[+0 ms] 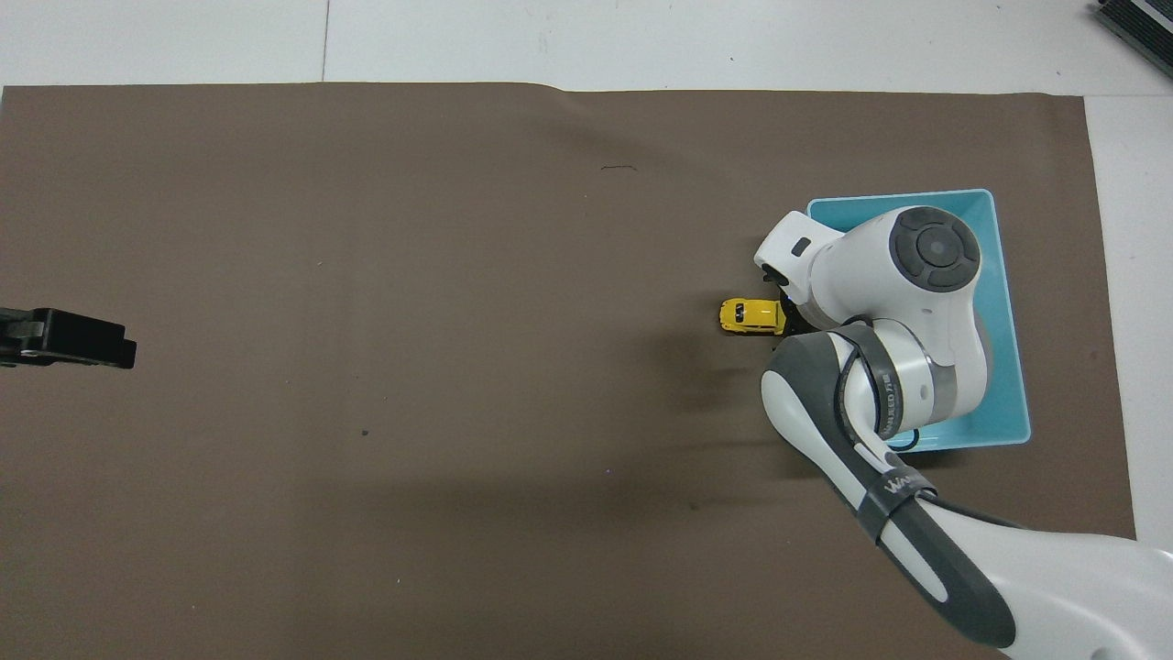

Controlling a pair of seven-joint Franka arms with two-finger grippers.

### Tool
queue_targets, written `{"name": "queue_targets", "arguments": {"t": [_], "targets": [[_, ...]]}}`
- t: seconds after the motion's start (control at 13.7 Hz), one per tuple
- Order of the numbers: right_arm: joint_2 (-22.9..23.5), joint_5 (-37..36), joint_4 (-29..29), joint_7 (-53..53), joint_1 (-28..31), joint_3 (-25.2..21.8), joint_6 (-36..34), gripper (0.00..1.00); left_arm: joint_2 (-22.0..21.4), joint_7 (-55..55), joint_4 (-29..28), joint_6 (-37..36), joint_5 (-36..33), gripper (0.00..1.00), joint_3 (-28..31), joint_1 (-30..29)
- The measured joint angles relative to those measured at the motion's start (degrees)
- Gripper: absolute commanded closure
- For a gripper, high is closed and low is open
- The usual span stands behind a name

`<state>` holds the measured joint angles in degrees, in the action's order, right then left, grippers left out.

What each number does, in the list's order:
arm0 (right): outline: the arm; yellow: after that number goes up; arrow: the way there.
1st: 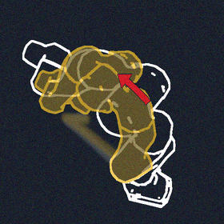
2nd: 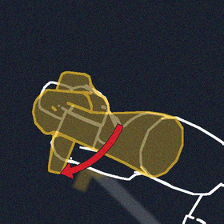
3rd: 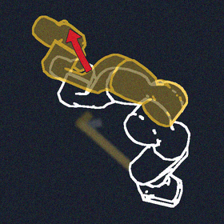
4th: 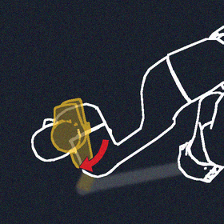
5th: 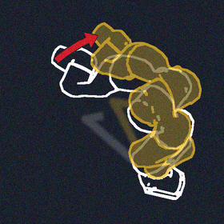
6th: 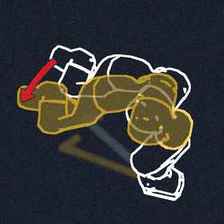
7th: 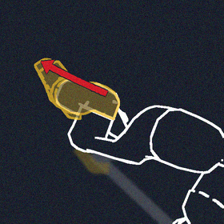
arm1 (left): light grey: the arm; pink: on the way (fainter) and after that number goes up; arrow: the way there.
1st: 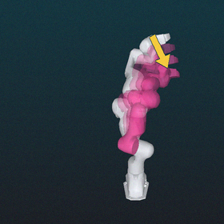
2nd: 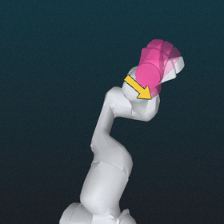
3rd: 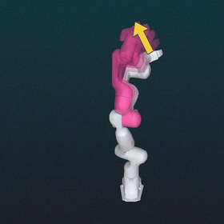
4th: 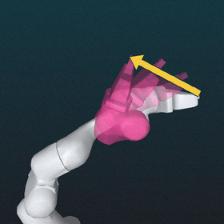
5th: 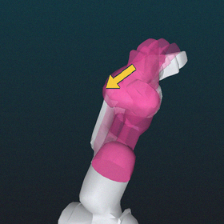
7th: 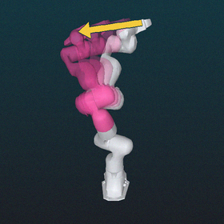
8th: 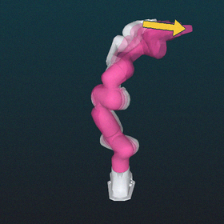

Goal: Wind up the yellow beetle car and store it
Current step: 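Lower the right gripper onto the car beside the blue box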

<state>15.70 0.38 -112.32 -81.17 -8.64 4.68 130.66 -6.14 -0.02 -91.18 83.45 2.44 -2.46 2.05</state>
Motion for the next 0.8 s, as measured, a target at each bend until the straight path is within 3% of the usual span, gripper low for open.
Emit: {"name": "queue_targets", "arguments": {"t": [0.8], "targets": [[3.65, -1.96, -0.27, 1.64, -0.74, 0.04, 3.87, 0.0, 0.0, 0.0, 0.0, 0.0, 0.0, 0.0, 0.01, 0.0]]}}
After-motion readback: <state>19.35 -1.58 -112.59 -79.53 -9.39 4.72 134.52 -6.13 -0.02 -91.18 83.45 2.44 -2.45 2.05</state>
